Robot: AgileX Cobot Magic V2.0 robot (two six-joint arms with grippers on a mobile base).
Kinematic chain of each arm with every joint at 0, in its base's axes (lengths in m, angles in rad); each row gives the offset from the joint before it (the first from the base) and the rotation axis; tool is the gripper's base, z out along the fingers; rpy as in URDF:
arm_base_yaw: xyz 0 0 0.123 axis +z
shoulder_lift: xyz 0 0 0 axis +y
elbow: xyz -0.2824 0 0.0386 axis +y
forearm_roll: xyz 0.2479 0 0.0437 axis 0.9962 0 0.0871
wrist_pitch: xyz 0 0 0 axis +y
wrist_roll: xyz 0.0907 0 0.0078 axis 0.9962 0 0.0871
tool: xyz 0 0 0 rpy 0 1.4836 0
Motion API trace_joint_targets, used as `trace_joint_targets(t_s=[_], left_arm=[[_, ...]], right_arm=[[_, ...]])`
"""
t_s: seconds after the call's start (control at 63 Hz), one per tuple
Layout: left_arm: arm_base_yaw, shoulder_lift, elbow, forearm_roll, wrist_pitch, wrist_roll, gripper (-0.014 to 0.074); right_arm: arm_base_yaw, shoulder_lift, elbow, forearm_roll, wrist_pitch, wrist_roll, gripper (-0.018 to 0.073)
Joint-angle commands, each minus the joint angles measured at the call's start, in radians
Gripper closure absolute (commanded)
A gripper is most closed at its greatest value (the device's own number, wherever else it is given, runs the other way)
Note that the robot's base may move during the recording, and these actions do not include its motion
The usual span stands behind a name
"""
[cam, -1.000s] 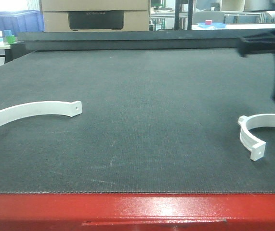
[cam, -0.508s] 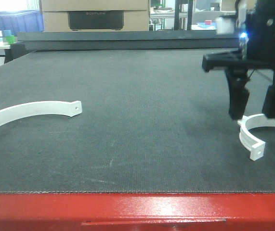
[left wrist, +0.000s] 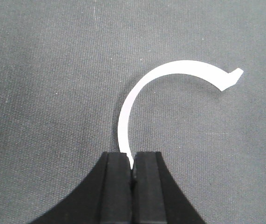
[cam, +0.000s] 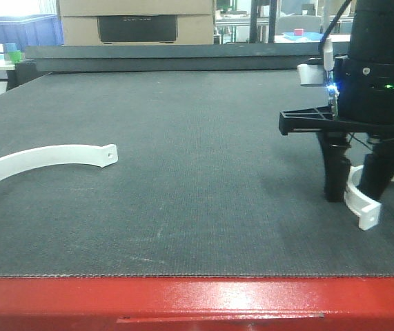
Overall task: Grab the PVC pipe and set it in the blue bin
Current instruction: 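Lower the right gripper onto the other white clamp's rim and close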
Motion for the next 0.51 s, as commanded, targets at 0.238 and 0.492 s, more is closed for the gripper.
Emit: trace_joint_targets(t_s=[0.238,0.492], left_arm=[[-0.003,0.079,-0.067,-0.017,0.082,0.003,0.0707],[-0.003,0.299,-0.250,0.015,0.235,0.013,0.0707]], right_arm=[[0.003,-0.015,-0.007,-0.089,0.041,-0.026,0.0727],[0.003,-0.137,-0.007,-0.091,0.068,-0.078,0.0727]])
